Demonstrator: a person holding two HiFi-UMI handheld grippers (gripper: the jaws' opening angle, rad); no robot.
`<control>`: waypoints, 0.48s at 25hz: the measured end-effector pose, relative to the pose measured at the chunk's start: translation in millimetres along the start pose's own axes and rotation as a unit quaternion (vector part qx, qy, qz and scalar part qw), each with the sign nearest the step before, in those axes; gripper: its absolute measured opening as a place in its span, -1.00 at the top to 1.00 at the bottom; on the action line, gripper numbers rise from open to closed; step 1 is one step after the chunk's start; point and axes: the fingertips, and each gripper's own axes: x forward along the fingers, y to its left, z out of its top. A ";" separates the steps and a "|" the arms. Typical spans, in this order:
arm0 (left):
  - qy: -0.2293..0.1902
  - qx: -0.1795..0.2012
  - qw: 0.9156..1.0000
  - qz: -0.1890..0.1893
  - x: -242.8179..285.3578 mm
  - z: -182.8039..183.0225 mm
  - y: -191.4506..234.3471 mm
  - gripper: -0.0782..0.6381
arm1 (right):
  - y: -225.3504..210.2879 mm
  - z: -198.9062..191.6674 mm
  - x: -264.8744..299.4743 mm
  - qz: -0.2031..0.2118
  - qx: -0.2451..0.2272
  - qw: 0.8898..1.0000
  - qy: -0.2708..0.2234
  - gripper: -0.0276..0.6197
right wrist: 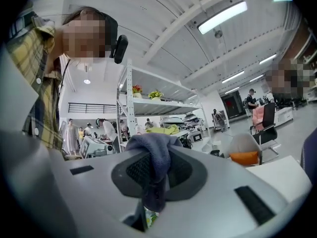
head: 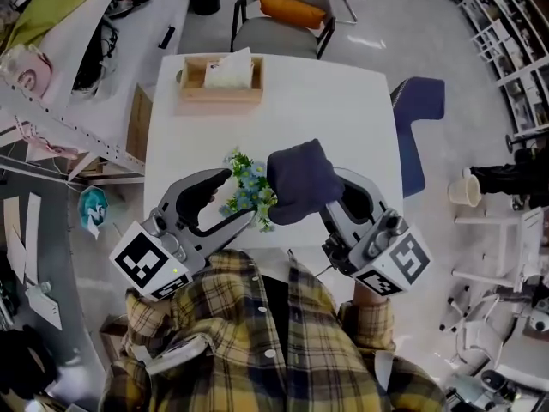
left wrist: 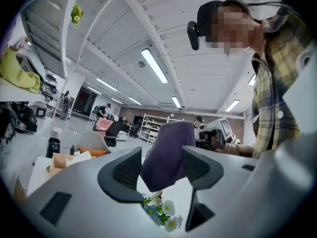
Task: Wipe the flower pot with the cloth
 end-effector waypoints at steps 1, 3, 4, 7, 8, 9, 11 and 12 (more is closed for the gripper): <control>-0.004 0.001 1.000 0.005 0.3 3.8 -2.6 0.12 | 3.2 1.3 -4.0 -0.002 0.001 1.000 -0.004 0.84; -0.008 0.002 1.000 0.015 -0.1 9.0 -6.4 0.24 | 8.6 2.8 -10.5 -0.004 0.007 1.000 -0.009 0.84; -0.009 0.001 1.000 0.022 -0.6 10.8 -6.8 0.30 | 10.7 3.0 -12.5 -0.002 0.009 1.000 -0.009 0.84; -0.013 -0.004 0.999 0.036 -1.7 13.3 -7.1 0.54 | 12.9 0.8 -16.3 0.001 0.018 1.000 -0.006 0.84; -0.013 -0.004 0.999 0.037 -1.8 12.9 -8.1 0.59 | 12.7 -0.5 -17.1 0.003 0.023 1.000 -0.005 0.84; -0.013 -0.003 0.999 0.036 -1.7 12.2 -9.4 0.65 | 12.4 -1.8 -17.8 0.004 0.027 1.000 -0.005 0.84; -0.009 0.001 0.999 0.036 -1.2 10.4 -11.5 0.73 | 11.5 -3.6 -17.9 0.005 0.032 0.999 -0.006 0.84; -0.008 0.002 0.999 0.036 -0.6 9.8 -12.4 0.74 | 11.0 -3.8 -17.5 0.007 0.032 0.999 -0.006 0.84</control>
